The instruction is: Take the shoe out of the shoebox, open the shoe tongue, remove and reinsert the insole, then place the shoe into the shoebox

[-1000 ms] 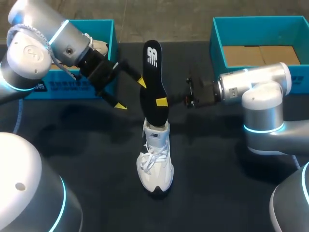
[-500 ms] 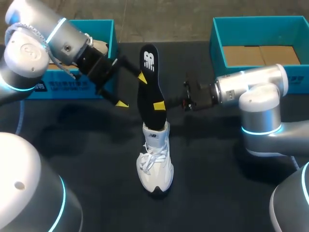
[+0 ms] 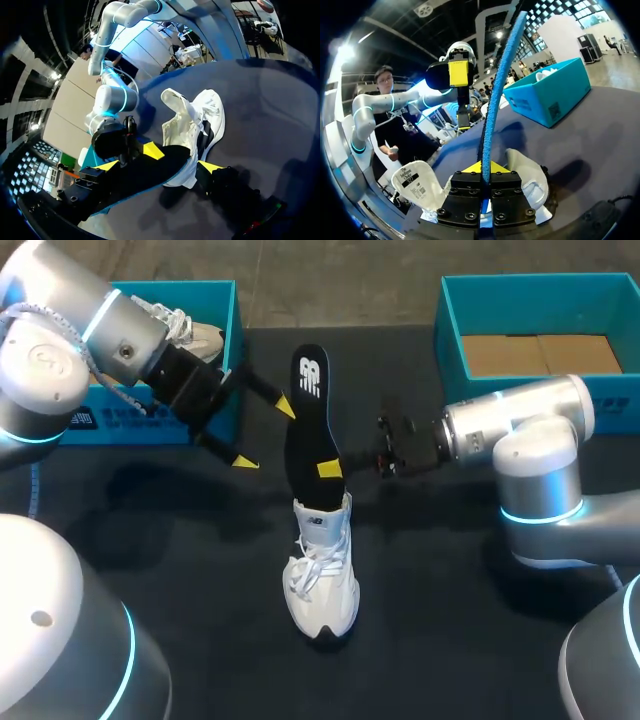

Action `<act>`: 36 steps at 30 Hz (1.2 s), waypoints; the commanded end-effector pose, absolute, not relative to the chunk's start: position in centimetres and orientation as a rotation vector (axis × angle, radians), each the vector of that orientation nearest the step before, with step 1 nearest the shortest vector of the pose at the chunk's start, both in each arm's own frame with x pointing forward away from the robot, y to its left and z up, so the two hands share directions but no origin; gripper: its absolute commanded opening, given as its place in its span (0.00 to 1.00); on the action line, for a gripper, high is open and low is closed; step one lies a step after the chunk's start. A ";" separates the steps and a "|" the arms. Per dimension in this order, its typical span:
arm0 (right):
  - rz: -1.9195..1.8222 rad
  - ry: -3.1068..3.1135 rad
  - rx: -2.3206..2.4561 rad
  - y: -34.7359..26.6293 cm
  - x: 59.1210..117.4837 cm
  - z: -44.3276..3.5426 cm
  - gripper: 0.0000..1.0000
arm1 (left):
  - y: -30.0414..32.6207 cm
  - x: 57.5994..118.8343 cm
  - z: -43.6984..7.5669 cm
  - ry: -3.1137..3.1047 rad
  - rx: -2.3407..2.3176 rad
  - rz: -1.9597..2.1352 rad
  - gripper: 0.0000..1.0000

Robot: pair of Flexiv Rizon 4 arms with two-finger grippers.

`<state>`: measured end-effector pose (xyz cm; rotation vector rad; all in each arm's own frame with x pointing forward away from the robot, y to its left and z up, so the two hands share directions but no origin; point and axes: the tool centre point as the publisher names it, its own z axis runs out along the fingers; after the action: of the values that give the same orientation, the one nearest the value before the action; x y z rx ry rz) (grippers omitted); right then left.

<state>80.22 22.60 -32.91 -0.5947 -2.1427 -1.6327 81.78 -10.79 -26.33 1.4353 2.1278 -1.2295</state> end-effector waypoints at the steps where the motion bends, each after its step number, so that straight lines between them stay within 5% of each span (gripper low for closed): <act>1: -1.626 -2.150 -0.613 22.7 79.3 -33.4 0.00 | -11.0 81.9 -26.4 2.128 1.440 -1.228 1.00; 22: -1.615 -2.148 -0.636 22.6 77.9 -34.1 0.00 | -11.1 82.4 -26.8 2.143 1.468 -1.216 1.00; 27: -1.618 -2.167 -0.618 22.6 78.4 -33.5 0.33 | -11.2 82.4 -26.9 2.138 1.474 -1.220 1.00; 36: -1.620 -2.185 -0.588 23.1 78.9 -32.7 0.38 | -11.3 82.5 -27.2 2.156 1.480 -1.182 1.00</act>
<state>78.64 22.79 -33.01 -0.5894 -2.1775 -1.6371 82.42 -11.09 -27.21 1.4753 2.1461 -1.2032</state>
